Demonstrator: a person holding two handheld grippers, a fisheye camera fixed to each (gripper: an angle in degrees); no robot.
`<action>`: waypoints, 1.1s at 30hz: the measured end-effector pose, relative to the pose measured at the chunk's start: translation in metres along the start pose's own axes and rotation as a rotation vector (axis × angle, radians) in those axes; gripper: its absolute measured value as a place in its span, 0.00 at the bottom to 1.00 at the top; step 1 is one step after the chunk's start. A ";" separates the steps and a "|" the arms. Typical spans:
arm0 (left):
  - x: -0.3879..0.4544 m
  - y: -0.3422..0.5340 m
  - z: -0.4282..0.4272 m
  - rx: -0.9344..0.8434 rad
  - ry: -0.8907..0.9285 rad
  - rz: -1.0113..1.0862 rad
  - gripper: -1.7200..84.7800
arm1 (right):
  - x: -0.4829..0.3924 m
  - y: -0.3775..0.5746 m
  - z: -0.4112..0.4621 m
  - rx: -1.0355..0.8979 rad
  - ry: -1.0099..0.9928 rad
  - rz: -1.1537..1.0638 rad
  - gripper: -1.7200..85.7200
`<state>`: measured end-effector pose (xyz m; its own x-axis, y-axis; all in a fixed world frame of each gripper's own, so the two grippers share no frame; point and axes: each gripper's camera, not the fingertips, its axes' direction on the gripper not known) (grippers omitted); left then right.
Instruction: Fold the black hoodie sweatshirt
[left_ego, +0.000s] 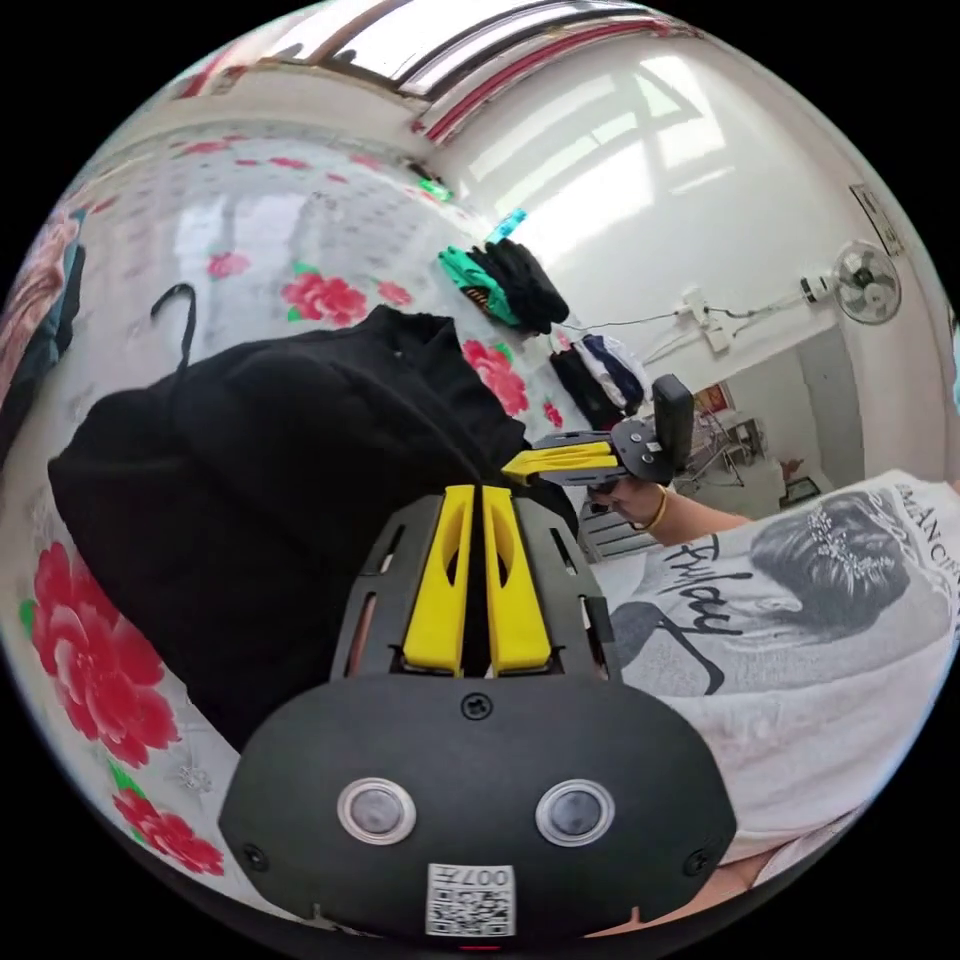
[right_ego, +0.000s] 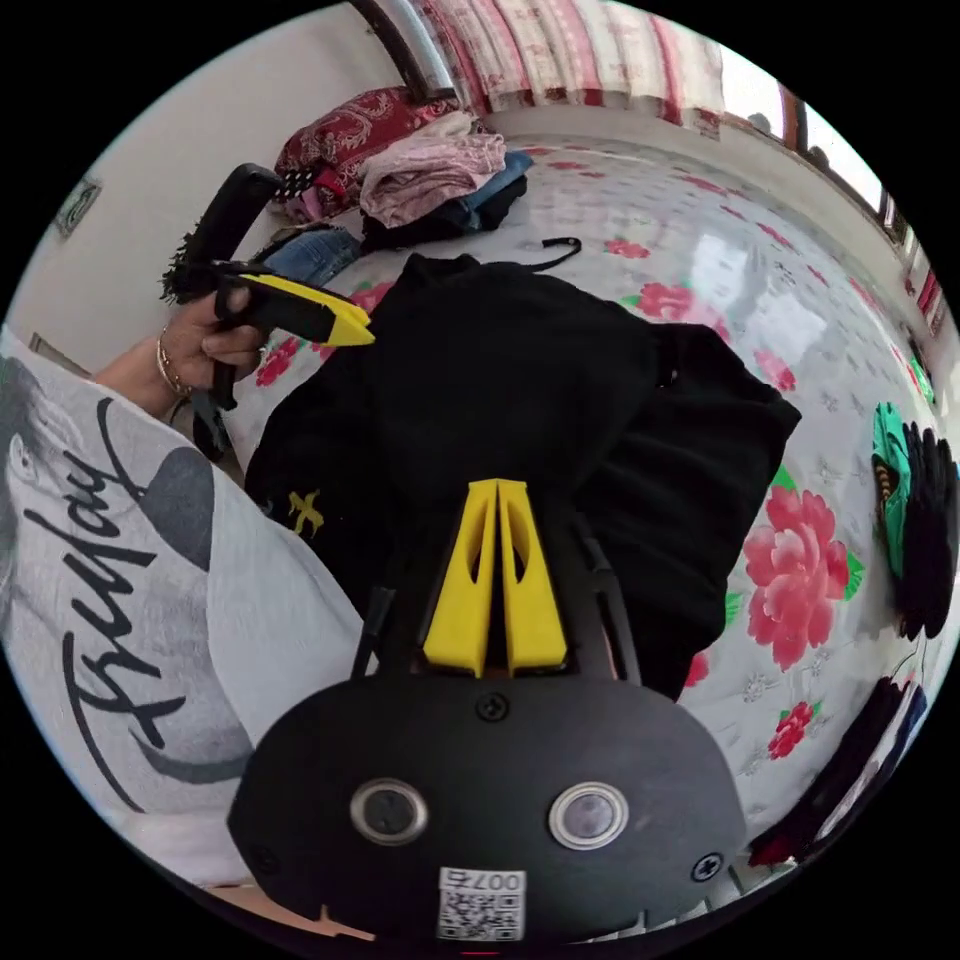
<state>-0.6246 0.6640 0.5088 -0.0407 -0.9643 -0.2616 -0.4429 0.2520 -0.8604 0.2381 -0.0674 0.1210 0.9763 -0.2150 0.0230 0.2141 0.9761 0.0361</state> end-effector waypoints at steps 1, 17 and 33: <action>0.009 0.002 -0.004 -0.003 0.008 0.055 0.02 | 0.003 0.004 -0.004 0.010 0.014 0.009 0.02; -0.075 0.070 -0.016 0.119 -0.111 -0.554 0.08 | 0.072 0.021 0.050 0.004 -0.254 0.421 0.08; -0.037 0.075 0.022 -0.036 -0.071 -0.422 0.01 | 0.089 0.053 0.062 0.032 -0.191 0.500 0.02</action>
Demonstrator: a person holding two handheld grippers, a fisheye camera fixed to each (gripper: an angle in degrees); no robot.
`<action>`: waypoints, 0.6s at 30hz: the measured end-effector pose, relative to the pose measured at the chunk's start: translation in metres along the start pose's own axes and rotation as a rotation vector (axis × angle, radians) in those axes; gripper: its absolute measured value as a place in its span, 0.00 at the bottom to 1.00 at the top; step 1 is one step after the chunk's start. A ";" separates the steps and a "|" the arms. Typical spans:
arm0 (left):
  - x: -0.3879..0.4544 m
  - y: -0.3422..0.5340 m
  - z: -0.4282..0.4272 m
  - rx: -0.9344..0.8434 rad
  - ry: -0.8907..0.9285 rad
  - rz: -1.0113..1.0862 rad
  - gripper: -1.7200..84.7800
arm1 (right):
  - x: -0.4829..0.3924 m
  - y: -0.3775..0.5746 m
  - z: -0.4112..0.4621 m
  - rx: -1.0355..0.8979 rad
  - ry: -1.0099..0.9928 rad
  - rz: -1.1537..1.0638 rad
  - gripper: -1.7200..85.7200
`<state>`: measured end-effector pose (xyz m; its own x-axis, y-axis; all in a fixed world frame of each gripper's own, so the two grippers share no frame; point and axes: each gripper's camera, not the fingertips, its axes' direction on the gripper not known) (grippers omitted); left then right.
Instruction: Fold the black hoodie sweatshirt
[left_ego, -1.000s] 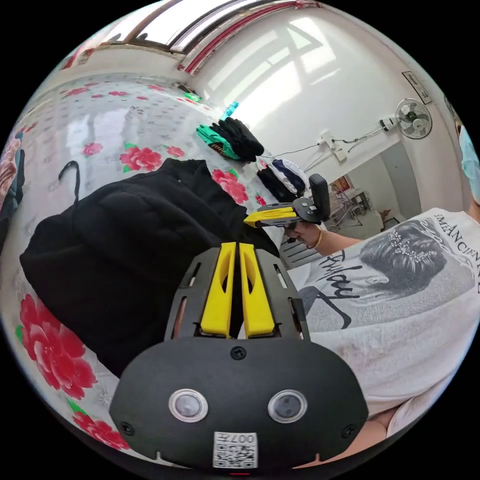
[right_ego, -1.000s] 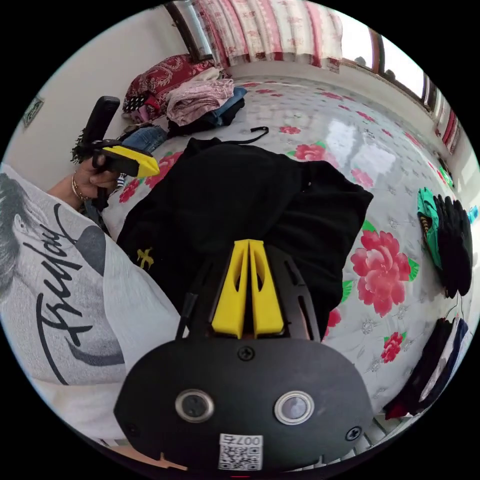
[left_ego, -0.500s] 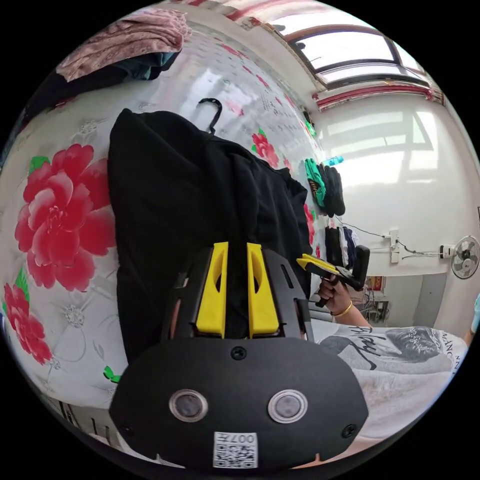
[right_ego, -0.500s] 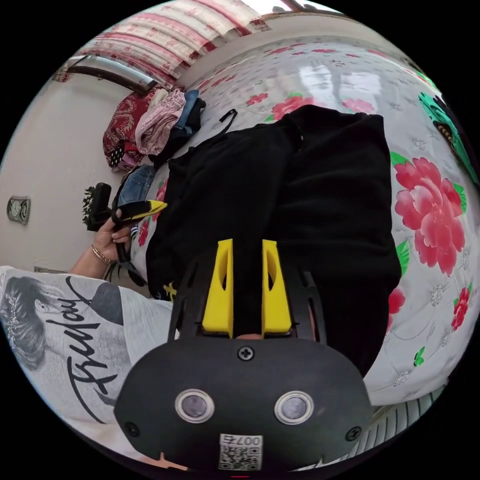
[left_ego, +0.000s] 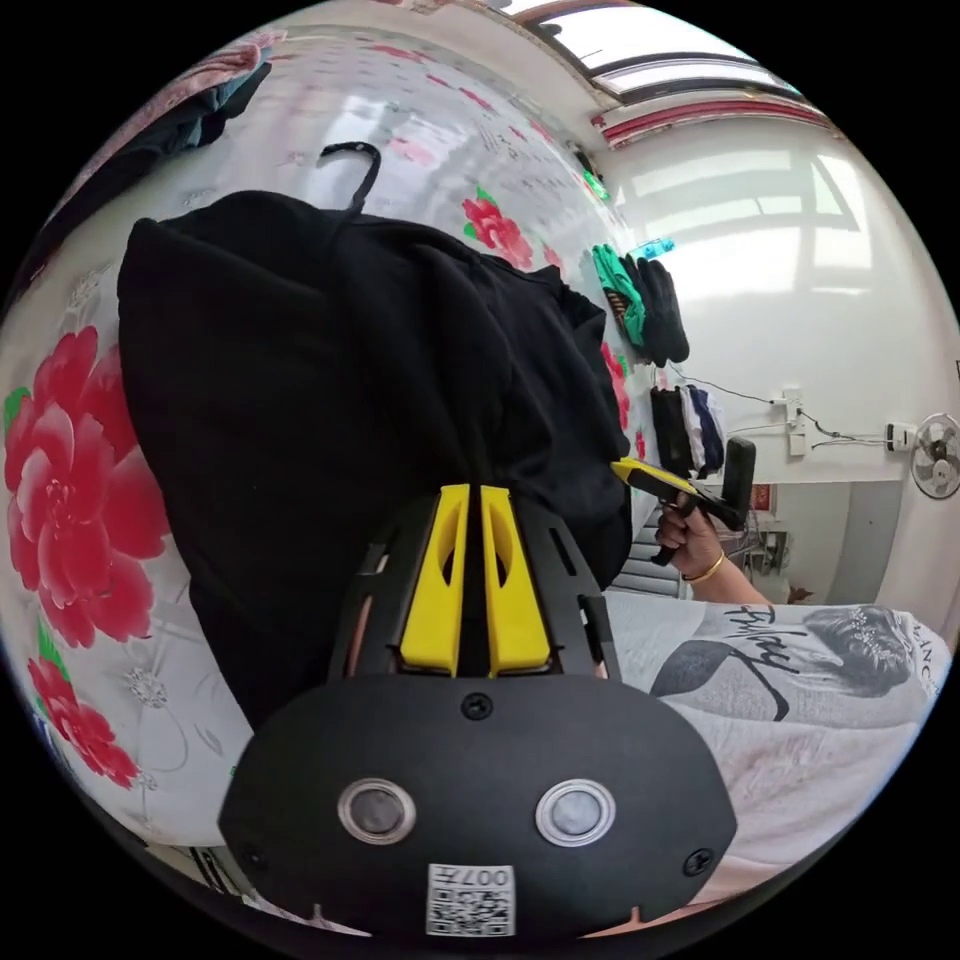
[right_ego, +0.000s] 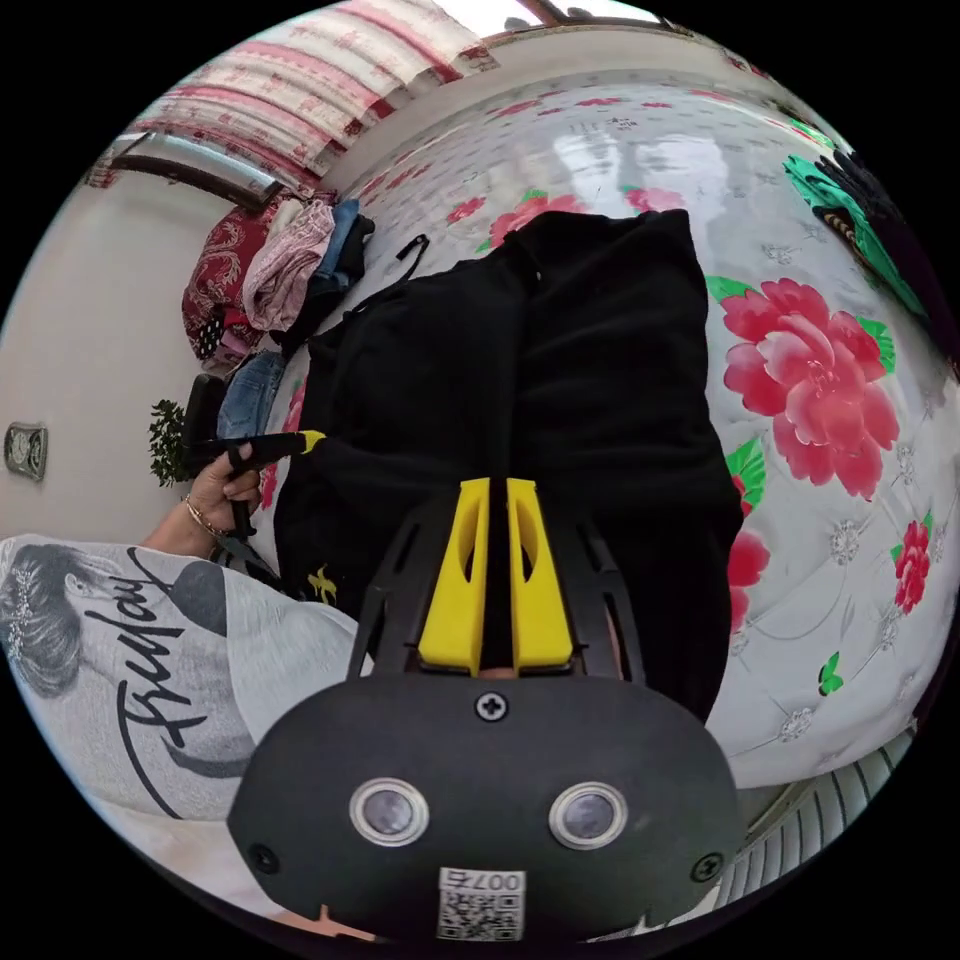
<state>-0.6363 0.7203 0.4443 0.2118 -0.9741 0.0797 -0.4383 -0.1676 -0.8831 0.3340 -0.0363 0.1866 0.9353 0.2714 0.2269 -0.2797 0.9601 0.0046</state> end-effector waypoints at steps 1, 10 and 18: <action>0.009 0.009 -0.010 0.037 0.005 0.031 0.01 | -0.003 0.001 -0.002 0.017 0.009 -0.007 0.02; 0.033 0.110 -0.044 0.122 -0.110 0.096 0.01 | -0.041 0.031 0.016 -0.097 0.234 -0.210 0.02; 0.022 0.259 -0.048 0.134 -0.382 -0.060 0.04 | -0.056 0.086 0.091 -0.122 0.429 -0.306 0.02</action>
<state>-0.7875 0.6480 0.2396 0.5536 -0.8325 -0.0223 -0.3031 -0.1765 -0.9365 0.2375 0.0251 0.2625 0.9817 -0.0433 -0.1856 0.0230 0.9936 -0.1105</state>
